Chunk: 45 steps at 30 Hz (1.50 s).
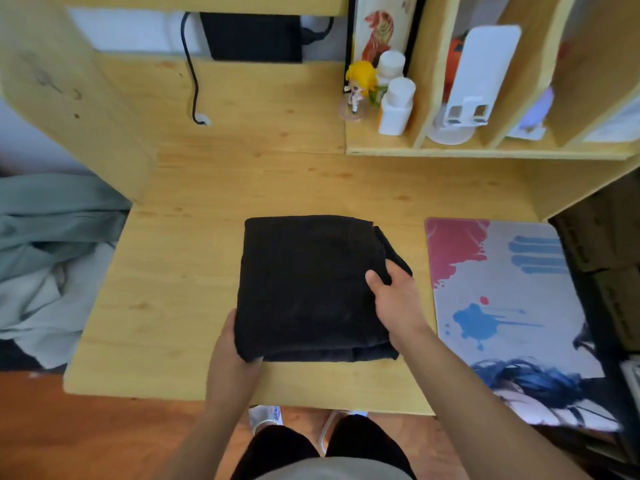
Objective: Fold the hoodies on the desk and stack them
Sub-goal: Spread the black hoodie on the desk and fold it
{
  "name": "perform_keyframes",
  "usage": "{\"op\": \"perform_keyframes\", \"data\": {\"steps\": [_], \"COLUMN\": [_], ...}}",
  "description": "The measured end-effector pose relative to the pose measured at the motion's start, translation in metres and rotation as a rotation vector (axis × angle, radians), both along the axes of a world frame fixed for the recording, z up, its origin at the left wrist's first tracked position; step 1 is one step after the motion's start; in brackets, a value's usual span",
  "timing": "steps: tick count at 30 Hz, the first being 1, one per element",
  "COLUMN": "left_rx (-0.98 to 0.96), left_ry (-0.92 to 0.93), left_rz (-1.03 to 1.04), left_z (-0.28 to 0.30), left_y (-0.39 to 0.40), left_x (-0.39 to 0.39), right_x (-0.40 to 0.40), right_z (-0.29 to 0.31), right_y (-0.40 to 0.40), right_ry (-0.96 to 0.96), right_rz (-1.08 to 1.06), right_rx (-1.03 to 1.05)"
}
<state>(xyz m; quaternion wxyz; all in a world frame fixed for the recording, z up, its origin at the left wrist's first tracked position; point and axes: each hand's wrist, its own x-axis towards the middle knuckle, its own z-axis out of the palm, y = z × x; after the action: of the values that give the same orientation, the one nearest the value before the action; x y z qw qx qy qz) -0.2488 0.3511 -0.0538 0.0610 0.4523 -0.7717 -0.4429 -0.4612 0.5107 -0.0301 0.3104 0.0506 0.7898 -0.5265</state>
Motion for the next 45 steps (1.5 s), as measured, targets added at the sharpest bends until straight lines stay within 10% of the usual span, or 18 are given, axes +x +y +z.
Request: {"op": "perform_keyframes", "data": {"steps": [14,23,35,40,45], "left_rx": [-0.700,-0.701,-0.851,-0.660,-0.720], "left_ry": [-0.631,-0.520,-0.485,-0.458,-0.466], "left_rz": [-0.690,-0.683,-1.276,-0.768,-0.742], "left_z": [-0.012,-0.036,-0.022,-0.020,-0.057], "left_y": [0.006,0.054,-0.082,0.016,0.043], "left_x": [-0.011,-0.042,-0.047,-0.077,-0.058], "right_x": [-0.009,-0.035,0.071,0.090,0.028], "right_z": [-0.032,-0.044,-0.059,-0.021,-0.018], "right_y": [0.050,-0.031,0.068,0.051,-0.017], "right_ry": [0.049,0.916,0.607,0.553,0.835], "right_rz": [0.122,0.936,0.967,0.909,0.670], "right_rx": [0.479,0.626,0.902,0.888,0.581]}}
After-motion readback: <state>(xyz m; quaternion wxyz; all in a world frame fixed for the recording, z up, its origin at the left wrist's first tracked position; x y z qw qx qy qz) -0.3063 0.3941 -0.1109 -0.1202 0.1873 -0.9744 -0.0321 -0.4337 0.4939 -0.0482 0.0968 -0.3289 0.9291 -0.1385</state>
